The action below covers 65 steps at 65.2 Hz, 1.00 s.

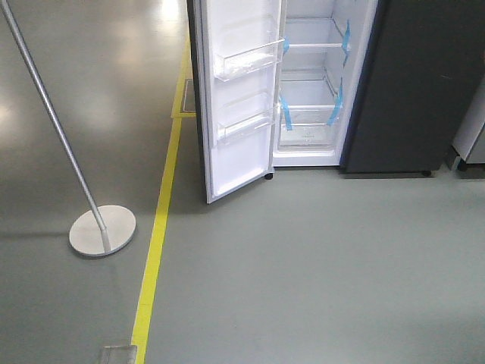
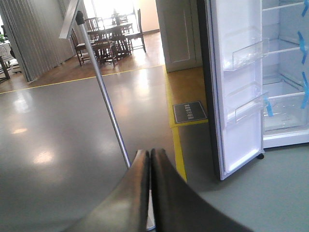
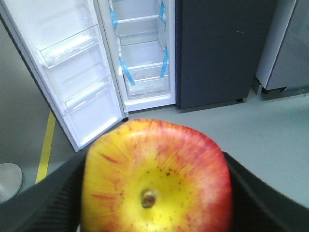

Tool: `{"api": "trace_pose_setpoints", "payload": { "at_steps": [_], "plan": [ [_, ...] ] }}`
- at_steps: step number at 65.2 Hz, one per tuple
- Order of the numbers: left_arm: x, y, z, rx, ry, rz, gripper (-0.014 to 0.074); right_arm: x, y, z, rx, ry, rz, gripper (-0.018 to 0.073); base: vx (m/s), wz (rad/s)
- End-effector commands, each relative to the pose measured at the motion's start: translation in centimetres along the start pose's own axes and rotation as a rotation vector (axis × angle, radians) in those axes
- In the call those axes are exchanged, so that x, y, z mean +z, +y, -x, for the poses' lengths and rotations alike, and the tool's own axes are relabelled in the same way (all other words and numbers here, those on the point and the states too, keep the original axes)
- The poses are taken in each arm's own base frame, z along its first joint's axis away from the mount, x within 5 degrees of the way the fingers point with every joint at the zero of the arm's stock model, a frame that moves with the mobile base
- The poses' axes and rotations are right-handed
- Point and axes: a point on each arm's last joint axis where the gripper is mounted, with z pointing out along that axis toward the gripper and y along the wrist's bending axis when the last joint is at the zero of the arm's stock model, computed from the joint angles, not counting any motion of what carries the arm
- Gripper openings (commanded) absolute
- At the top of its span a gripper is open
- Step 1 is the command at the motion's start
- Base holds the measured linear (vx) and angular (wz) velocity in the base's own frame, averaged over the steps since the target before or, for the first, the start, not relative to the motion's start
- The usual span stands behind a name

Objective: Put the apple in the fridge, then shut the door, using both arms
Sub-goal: 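Approach the refrigerator shelves with the apple in the right gripper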

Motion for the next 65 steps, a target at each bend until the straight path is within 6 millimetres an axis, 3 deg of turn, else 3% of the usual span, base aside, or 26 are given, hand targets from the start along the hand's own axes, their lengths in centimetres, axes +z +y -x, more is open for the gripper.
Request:
{"api": "trace_pose_setpoints", "payload": {
  "at_steps": [1,65],
  "plan": [
    [-0.26,-0.03,1.35,-0.009,-0.109,-0.009,-0.0006,-1.69,0.02,1.83,-0.013,-0.136,0.013,0.0221,0.19,-0.05],
    [-0.26,-0.03,1.35,-0.009,-0.109,-0.009,-0.0006,-1.69,0.02,1.83,-0.013,-0.136,0.013,0.0221,0.18,0.01]
  ]
}}
